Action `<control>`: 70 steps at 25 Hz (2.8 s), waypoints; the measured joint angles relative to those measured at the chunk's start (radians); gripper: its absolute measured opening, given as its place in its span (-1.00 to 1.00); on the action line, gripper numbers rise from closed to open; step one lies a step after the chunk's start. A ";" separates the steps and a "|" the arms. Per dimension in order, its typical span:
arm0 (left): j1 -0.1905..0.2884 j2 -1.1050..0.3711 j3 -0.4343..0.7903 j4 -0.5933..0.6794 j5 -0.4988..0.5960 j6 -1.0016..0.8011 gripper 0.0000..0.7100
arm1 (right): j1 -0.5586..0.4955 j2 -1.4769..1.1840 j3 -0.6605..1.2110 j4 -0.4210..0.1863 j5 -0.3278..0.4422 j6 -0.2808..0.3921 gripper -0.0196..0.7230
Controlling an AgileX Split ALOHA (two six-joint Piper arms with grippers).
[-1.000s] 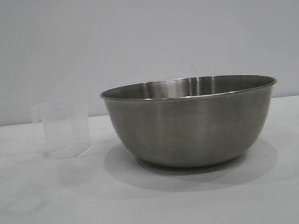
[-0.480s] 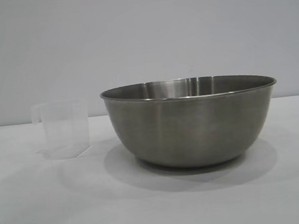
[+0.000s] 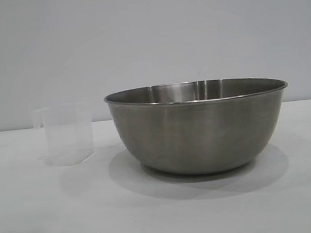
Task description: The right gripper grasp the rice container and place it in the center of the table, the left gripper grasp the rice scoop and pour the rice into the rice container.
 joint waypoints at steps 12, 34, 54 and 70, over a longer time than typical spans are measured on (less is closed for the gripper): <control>0.000 -0.313 -0.045 -0.075 0.271 0.009 -0.41 | 0.000 0.000 0.000 0.000 0.000 0.000 0.05; 0.000 -0.532 -0.090 -0.153 0.573 -0.005 -0.41 | 0.000 0.000 0.000 0.002 0.000 0.000 0.05; 0.000 -0.534 -0.090 -0.088 0.573 -0.048 -0.11 | 0.000 0.000 0.000 0.001 0.000 0.000 0.05; 0.000 -0.534 -0.090 -0.086 0.573 -0.048 -0.11 | 0.000 0.000 0.000 0.001 0.000 0.000 0.05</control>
